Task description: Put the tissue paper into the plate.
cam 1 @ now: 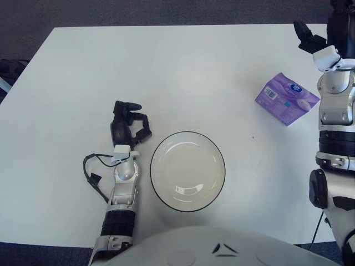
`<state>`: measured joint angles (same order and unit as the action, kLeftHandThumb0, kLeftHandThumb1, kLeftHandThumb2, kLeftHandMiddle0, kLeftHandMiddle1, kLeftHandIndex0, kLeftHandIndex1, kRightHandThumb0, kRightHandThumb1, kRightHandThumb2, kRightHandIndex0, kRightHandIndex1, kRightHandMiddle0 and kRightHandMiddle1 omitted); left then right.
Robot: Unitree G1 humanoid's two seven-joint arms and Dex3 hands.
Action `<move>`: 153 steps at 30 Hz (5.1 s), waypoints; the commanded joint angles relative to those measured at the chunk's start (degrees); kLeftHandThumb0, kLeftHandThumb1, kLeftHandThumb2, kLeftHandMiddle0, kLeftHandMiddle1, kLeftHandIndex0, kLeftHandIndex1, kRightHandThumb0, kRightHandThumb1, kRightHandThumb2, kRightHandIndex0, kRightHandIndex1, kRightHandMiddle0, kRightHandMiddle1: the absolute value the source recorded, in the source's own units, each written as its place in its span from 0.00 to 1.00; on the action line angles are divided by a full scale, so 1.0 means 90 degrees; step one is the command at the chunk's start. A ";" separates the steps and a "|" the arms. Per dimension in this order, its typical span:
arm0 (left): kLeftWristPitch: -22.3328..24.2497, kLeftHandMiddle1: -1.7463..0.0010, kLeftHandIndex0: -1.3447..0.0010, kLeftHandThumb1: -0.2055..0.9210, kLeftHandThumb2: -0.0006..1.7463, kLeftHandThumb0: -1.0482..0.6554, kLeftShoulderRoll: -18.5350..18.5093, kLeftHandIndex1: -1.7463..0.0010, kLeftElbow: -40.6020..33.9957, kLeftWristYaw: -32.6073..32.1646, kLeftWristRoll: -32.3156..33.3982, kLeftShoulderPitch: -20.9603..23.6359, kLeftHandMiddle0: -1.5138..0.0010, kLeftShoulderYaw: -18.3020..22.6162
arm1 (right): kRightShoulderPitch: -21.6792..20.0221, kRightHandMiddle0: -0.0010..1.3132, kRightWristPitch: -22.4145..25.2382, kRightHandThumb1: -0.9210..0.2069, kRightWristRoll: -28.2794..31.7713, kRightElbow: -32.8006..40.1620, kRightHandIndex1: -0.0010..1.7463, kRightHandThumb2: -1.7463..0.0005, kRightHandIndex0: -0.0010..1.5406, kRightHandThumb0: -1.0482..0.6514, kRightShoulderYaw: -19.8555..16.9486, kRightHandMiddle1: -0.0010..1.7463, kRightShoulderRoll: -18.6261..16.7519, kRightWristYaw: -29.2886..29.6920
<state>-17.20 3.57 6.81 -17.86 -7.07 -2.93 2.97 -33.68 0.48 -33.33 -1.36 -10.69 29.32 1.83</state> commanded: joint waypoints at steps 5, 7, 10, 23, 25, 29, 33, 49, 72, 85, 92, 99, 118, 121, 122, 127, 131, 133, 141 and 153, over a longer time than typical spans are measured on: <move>0.0243 0.15 0.75 0.60 0.60 0.61 0.0063 0.00 0.0682 0.0022 -0.0024 -0.0564 0.61 0.0006 | 0.1109 0.00 -0.0154 0.00 -0.0001 0.2339 0.00 0.60 0.00 0.02 -0.0614 0.16 0.1951 -0.2084; 0.0218 0.15 0.75 0.61 0.60 0.61 0.0067 0.00 0.0683 0.0038 -0.0009 -0.0565 0.61 0.0005 | 0.1033 0.00 -0.0729 0.00 0.0128 0.1899 0.00 0.65 0.00 0.01 -0.0358 0.10 0.2383 -0.2323; 0.0203 0.16 0.75 0.61 0.60 0.61 0.0069 0.00 0.0684 0.0040 -0.0009 -0.0564 0.61 0.0005 | 0.0954 0.00 -0.1088 0.01 0.0264 0.1520 0.00 0.70 0.00 0.00 -0.0156 0.03 0.2686 -0.2548; 0.0197 0.16 0.75 0.60 0.60 0.61 0.0061 0.00 0.0686 0.0035 -0.0060 -0.0561 0.60 -0.0016 | 0.0144 0.00 -0.1685 0.18 0.1159 0.0736 0.00 0.79 0.00 0.00 0.0463 0.00 0.3620 -0.4071; 0.0213 0.16 0.75 0.60 0.61 0.61 0.0061 0.00 0.0684 0.0026 -0.0065 -0.0555 0.60 -0.0022 | 0.0105 0.00 -0.1816 0.19 0.1279 0.0684 0.00 0.79 0.00 0.00 0.0507 0.00 0.3725 -0.4254; 0.0239 0.15 0.74 0.60 0.61 0.61 0.0063 0.00 0.0684 0.0028 -0.0057 -0.0542 0.60 -0.0025 | -0.0027 0.00 -0.1922 0.21 0.1571 0.0634 0.00 0.79 0.00 0.01 0.0596 0.00 0.3936 -0.4758; 0.0260 0.15 0.74 0.59 0.62 0.61 0.0070 0.00 0.0690 0.0019 -0.0061 -0.0527 0.60 -0.0028 | -0.0185 0.00 -0.1922 0.29 0.1964 0.0571 0.00 0.73 0.00 0.04 0.0677 0.00 0.4074 -0.5301; 0.0286 0.14 0.74 0.57 0.63 0.61 0.0108 0.00 0.0772 0.0003 -0.0054 -0.0424 0.60 -0.0040 | -0.0353 0.00 -0.1665 0.44 0.2708 0.0552 0.00 0.60 0.00 0.10 0.0616 0.00 0.4120 -0.6035; 0.0220 0.14 0.71 0.55 0.65 0.61 0.0132 0.00 0.0772 -0.0002 -0.0054 -0.0471 0.59 -0.0063 | -0.0324 0.00 -0.0919 0.61 0.1882 0.0818 0.00 0.48 0.00 0.19 0.1377 0.00 0.3711 -0.6046; 0.0143 0.15 0.74 0.59 0.62 0.61 0.0155 0.00 0.0737 -0.0071 -0.0059 -0.0590 0.60 -0.0047 | -0.0541 0.00 -0.0570 0.64 0.2143 0.0286 0.00 0.38 0.00 0.25 0.1625 0.00 0.3300 -0.6266; 0.0080 0.16 0.74 0.60 0.61 0.61 0.0157 0.00 0.0707 -0.0059 -0.0020 -0.0644 0.60 -0.0024 | -0.0770 0.00 -0.1550 0.46 0.1239 -0.2238 0.00 0.51 0.00 0.13 0.2393 0.00 0.2465 -0.5024; 0.0109 0.16 0.73 0.60 0.60 0.61 0.0152 0.00 0.0610 -0.0077 -0.0047 -0.0705 0.61 0.0000 | -0.0945 0.00 -0.2071 0.42 0.1081 -0.3059 0.00 0.57 0.00 0.09 0.2579 0.00 0.2396 -0.4714; 0.0103 0.17 0.73 0.60 0.60 0.61 0.0121 0.00 0.0627 -0.0052 -0.0079 -0.0703 0.60 0.0043 | -0.0752 0.00 -0.0252 0.44 0.1515 -0.1635 0.00 0.53 0.00 0.12 0.2258 0.00 0.2530 -0.5959; 0.0114 0.17 0.73 0.60 0.60 0.61 0.0112 0.00 0.0634 -0.0052 -0.0080 -0.0688 0.60 0.0048 | -0.0730 0.00 0.0217 0.43 0.1482 -0.1379 0.00 0.53 0.00 0.12 0.2223 0.00 0.2500 -0.6019; 0.0117 0.17 0.73 0.60 0.60 0.61 0.0110 0.00 0.0635 -0.0051 -0.0078 -0.0685 0.60 0.0051 | -0.0722 0.00 0.0348 0.43 0.1469 -0.1312 0.00 0.53 0.00 0.12 0.2217 0.00 0.2492 -0.6026; 0.0103 0.16 0.74 0.60 0.60 0.61 0.0103 0.00 0.0625 -0.0047 -0.0061 -0.0695 0.61 0.0066 | -0.0715 0.00 0.1386 0.42 0.1406 -0.0916 0.00 0.54 0.00 0.11 0.2238 0.00 0.2428 -0.6179; 0.0084 0.16 0.74 0.60 0.60 0.61 0.0109 0.00 0.0612 -0.0070 -0.0066 -0.0709 0.61 0.0079 | -0.0758 0.00 0.2178 0.43 0.1349 -0.0650 0.00 0.55 0.00 0.11 0.2333 0.00 0.2409 -0.6392; 0.0064 0.16 0.74 0.61 0.60 0.61 0.0109 0.00 0.0598 -0.0077 -0.0071 -0.0720 0.61 0.0084 | -0.0738 0.00 0.2585 0.44 0.1339 -0.0423 0.00 0.56 0.00 0.12 0.2369 0.00 0.2378 -0.6484; -0.0010 0.18 0.75 0.61 0.60 0.61 0.0113 0.00 0.0568 -0.0107 -0.0102 -0.0749 0.59 0.0090 | -0.0520 0.00 0.3971 0.53 0.1339 0.0805 0.00 0.49 0.00 0.20 0.2436 0.00 0.2515 -0.6833; -0.0001 0.18 0.75 0.60 0.60 0.61 0.0131 0.00 0.0490 -0.0134 -0.0112 -0.0792 0.58 0.0099 | -0.0381 0.00 0.4607 0.61 0.1501 0.1230 0.00 0.41 0.00 0.28 0.2480 0.00 0.2596 -0.6968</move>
<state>-18.85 4.38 6.50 -18.60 -7.21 -3.77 3.67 -38.80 41.39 -20.84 8.30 11.39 51.40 -60.40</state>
